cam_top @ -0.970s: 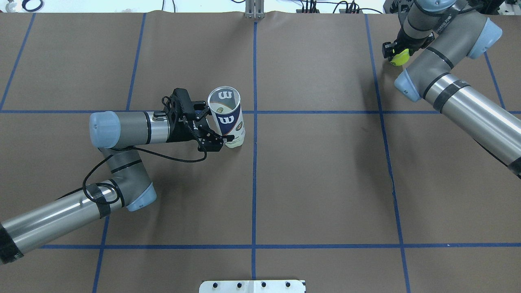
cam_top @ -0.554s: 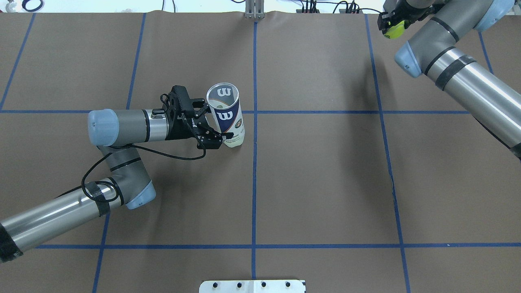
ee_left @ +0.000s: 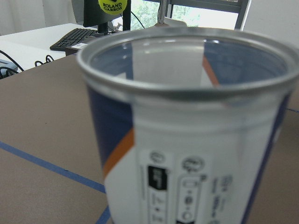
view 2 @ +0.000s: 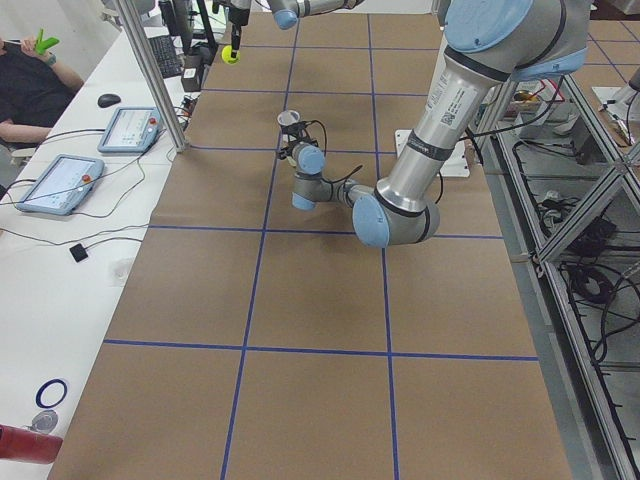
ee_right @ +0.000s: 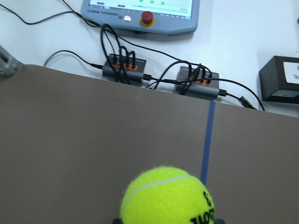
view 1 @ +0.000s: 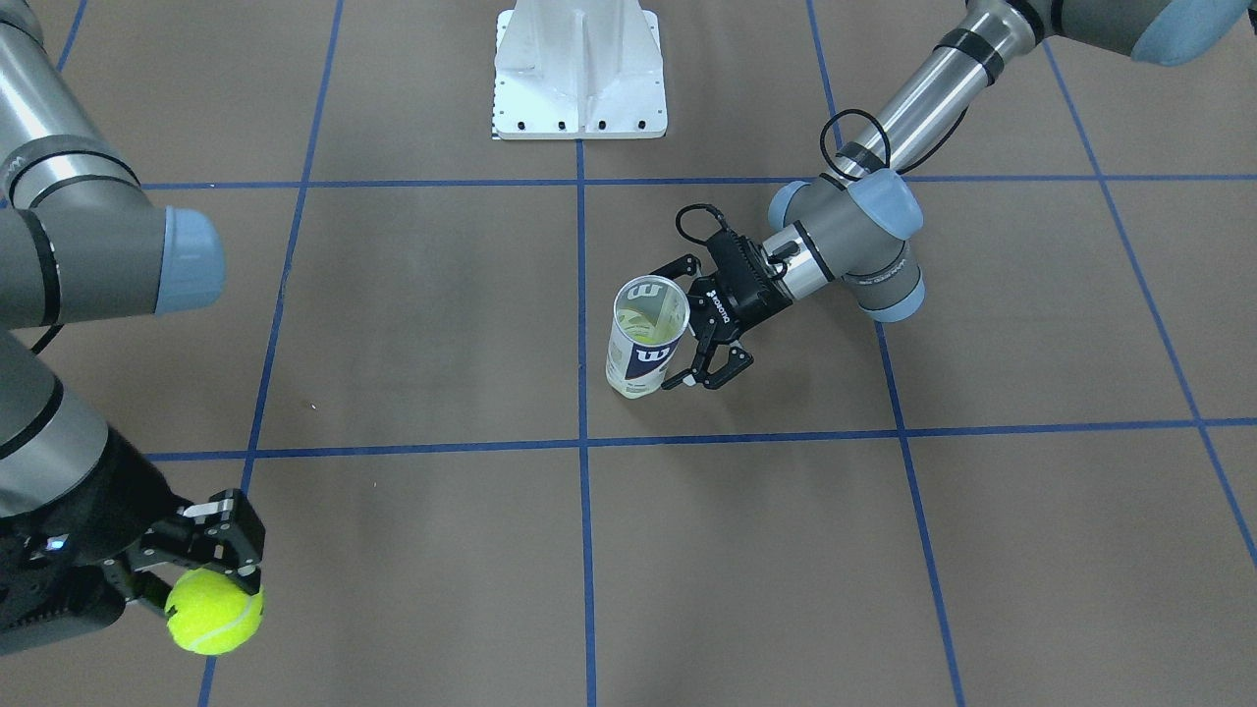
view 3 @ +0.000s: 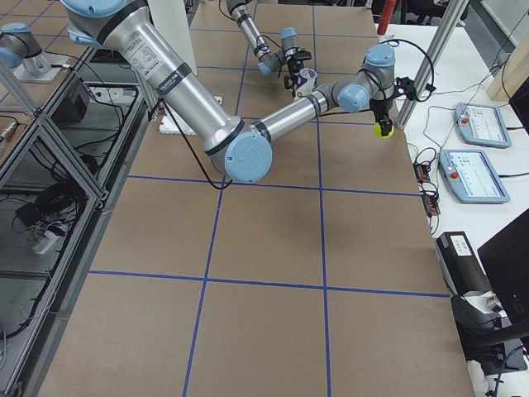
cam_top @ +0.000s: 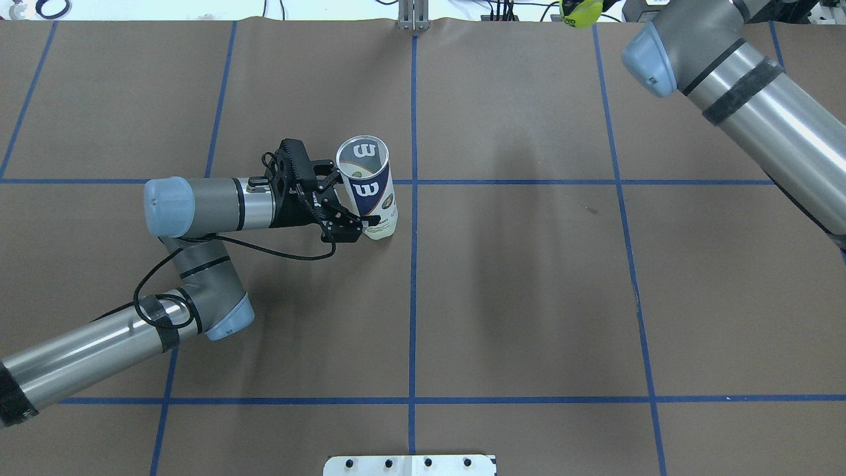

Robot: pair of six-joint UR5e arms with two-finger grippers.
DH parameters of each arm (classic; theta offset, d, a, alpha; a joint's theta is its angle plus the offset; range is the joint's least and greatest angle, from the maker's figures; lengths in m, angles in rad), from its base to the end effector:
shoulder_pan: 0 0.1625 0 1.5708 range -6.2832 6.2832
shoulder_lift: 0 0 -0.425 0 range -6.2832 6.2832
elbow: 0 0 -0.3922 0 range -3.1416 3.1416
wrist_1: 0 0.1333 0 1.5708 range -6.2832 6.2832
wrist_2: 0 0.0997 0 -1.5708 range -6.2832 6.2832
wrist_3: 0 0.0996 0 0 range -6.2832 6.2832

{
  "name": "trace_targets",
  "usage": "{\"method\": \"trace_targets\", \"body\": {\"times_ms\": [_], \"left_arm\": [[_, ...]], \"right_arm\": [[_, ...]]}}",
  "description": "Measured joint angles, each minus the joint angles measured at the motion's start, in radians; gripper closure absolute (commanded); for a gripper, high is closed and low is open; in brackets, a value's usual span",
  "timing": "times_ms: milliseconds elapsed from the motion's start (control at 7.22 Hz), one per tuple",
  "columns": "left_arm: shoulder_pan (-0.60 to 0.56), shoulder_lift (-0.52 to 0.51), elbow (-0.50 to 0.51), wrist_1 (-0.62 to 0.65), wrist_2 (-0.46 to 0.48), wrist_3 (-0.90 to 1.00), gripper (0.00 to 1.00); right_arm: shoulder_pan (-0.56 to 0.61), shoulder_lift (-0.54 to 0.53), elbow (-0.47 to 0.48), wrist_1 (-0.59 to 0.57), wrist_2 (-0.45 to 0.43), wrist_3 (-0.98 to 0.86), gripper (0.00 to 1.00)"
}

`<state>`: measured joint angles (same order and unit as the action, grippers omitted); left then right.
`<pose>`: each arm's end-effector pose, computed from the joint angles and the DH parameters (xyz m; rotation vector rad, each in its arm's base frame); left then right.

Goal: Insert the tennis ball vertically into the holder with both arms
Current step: 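Lift the second ball and carry it over the can with the right gripper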

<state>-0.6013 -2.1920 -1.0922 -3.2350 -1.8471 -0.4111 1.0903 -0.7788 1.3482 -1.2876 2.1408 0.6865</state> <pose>0.5217 -0.4866 0.3330 1.2862 1.3228 0.6434 -0.2815 -0.7121 0.2297 0.3961 -0.9005 -0.0538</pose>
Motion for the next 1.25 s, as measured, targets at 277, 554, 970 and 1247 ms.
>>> {"method": "trace_targets", "body": {"times_ms": [277, 554, 970, 1247], "left_arm": [[0.003, -0.003, 0.0, 0.003, 0.0, 0.0, 0.01], [0.004, -0.005, 0.0, 0.004, 0.0, 0.0, 0.01], [0.004, -0.004, 0.0, 0.003, -0.001, 0.0, 0.01], [0.004, -0.003, -0.001, 0.0, -0.001, 0.0, 0.01]], "right_arm": [[-0.064, 0.009, 0.132, -0.066, 0.025, 0.079, 1.0], [-0.128, 0.031, 0.199, -0.093, 0.027, 0.138, 1.0], [-0.223, 0.105, 0.219, -0.11, 0.002, 0.235, 1.0], [-0.256, 0.137, 0.227, -0.146, -0.022, 0.259, 1.0]]}}
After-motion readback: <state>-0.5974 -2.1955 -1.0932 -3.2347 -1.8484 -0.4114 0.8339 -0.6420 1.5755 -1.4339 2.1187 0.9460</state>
